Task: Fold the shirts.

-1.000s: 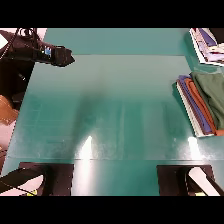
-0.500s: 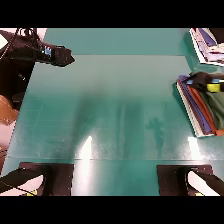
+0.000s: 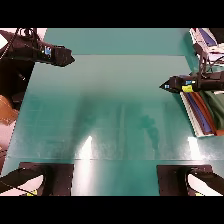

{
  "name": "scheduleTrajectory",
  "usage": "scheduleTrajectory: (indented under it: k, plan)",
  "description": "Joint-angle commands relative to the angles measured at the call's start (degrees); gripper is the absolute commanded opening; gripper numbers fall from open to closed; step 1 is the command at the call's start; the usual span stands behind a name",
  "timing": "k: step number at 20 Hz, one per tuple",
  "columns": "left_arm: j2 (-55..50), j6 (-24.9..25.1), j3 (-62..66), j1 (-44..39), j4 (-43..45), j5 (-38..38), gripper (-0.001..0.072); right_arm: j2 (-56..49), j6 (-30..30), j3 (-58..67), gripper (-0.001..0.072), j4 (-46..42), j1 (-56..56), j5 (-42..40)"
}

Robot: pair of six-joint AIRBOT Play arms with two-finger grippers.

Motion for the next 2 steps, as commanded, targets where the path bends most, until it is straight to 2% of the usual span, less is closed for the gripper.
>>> scheduleTrajectory:
  k: [1, 2]
  plan:
    - [0.0, 0.0, 0.0, 0.0, 0.0, 0.0, 0.0026, -0.2, 0.0, 0.0, 0.0020, 0.1, 0.6, -0.1]
    - [0.0, 0.0, 0.0, 0.0, 0.0, 0.0, 0.0025, -0.2, 0.0, 0.0, 0.0020, 0.1, 0.6, -0.1]
